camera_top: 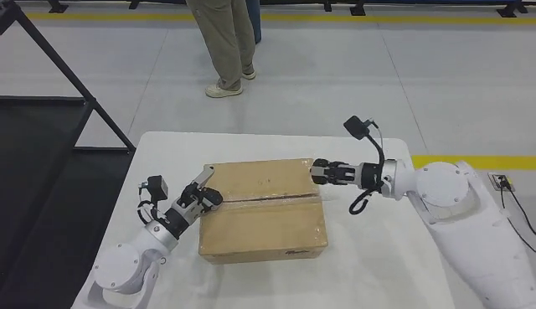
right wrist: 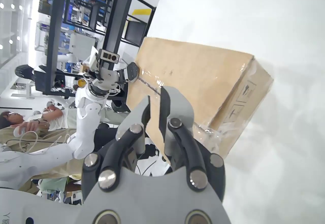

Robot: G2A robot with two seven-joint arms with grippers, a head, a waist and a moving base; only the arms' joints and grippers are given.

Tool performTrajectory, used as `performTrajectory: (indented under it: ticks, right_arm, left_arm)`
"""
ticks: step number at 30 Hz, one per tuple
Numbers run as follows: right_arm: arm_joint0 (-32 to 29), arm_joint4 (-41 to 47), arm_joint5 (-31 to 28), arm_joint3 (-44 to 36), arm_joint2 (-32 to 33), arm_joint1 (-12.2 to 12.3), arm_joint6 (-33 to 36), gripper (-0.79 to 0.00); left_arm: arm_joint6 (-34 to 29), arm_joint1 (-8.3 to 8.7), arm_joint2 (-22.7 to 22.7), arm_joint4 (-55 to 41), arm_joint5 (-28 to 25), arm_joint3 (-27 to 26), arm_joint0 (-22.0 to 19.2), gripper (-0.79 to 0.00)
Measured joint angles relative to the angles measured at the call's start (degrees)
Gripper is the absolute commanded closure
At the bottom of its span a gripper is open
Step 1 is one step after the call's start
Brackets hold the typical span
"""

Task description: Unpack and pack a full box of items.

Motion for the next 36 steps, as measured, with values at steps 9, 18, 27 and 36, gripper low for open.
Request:
performTrajectory:
  ticks: [9,18,27,36]
  right_arm:
    - [5.82,0.35,1.58,4.21,-9.65,-2.7,2.87,0.0]
    - [11.53,3.74,3.66,11.18,-17.11,-6.31,2.34,0.0]
    - [14.7,3.46,3.8,16.95,-21.03,-8.25,6.93,0.0]
    - [14.89,4.4,3.72,17.65,-22.26,-9.56,5.85,0.0]
  left_arm:
    - [-0.13,0.01,-0.1,-0.11,-0.08,-0.1,0.21,-0.785]
    - [-0.15,-0.01,0.01,-0.18,-0.33,-0.04,0.18,-0.785]
    - [0.0,-0.03,0.01,-0.24,-0.52,-0.19,0.31,-0.785]
    - [-0.21,0.02,-0.25,-0.05,-0.47,-0.39,0.42,-0.785]
